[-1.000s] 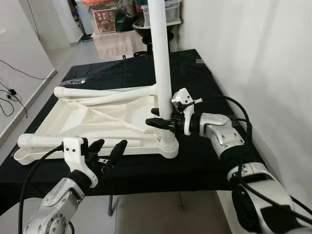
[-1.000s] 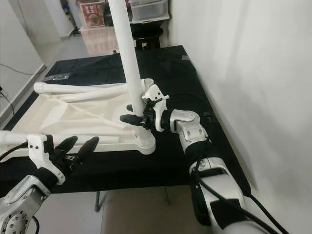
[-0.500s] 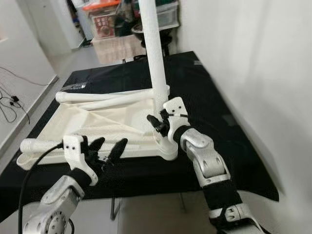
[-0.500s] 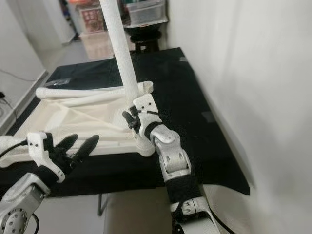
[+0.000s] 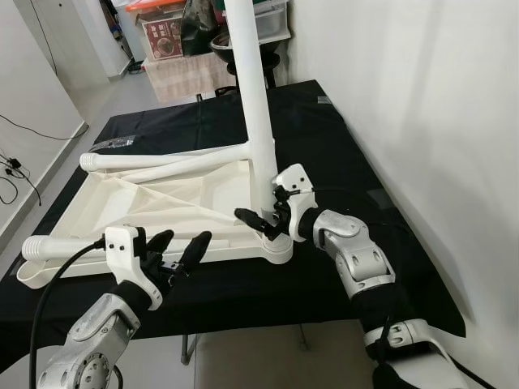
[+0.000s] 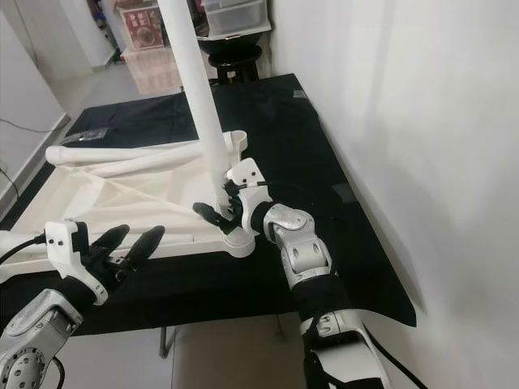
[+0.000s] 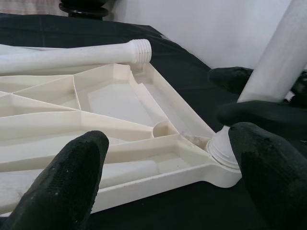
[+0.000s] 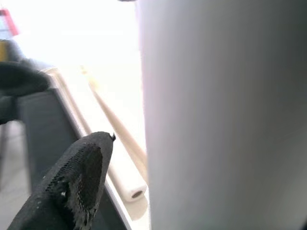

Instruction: Building children table

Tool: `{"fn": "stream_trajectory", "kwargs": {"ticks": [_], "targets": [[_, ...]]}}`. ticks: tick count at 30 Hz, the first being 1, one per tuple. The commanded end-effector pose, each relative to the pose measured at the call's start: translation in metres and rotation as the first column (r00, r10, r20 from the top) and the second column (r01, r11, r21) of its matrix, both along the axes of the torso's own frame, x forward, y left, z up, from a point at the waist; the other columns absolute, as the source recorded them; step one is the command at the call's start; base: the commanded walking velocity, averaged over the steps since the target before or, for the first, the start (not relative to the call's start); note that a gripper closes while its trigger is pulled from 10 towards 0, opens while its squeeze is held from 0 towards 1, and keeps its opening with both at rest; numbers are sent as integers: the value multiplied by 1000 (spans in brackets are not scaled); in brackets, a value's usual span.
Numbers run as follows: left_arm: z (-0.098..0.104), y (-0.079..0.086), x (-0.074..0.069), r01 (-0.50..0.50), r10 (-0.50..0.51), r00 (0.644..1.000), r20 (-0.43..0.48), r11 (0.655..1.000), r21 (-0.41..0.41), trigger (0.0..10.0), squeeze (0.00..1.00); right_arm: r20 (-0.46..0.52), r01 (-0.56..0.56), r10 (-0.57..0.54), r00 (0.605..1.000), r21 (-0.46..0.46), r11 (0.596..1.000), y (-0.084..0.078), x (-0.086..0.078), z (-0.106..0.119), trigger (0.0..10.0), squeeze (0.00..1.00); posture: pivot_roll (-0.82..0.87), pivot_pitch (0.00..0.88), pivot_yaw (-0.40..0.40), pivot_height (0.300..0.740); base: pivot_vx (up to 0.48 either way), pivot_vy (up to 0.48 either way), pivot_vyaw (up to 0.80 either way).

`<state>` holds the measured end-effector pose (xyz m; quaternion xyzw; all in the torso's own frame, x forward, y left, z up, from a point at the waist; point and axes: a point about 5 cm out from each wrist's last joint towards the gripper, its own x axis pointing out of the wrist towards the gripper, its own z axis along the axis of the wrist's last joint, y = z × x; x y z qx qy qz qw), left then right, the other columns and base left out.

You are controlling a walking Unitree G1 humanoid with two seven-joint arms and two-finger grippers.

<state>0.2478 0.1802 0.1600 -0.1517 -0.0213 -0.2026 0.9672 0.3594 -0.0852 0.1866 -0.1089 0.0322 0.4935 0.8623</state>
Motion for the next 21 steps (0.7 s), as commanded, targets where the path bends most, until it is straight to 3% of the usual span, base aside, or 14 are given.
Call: {"fn": "stream_trajectory", "kwargs": {"ticks": [1,7,9,14,21], "targets": [[-1,4,0,-18,18,1000,-7,1000,11,10000,0,-3,-141,141,990,15,990,9,-2,3,10000,0,-44,53,120,740,0,0,0],[-1,3,0,-20,20,1000,-5,1000,12,10000,0,-36,-184,186,982,45,982,9,8,8,10000,0,-41,59,112,740,0,0,0],[-1,3,0,-22,22,1000,-4,1000,12,10000,0,-64,-218,220,973,43,975,12,9,5,0,0,-44,61,109,740,0,0,0],[0,3,-1,-22,22,1000,-2,1000,10,10000,0,-85,-256,259,962,43,966,11,7,3,0,0,-50,68,112,740,0,0,0],[0,3,-1,-21,21,1000,-2,1000,8,10000,0,-72,-215,215,974,14,977,-3,10,1,0,0,-50,75,113,740,0,0,0]]}}
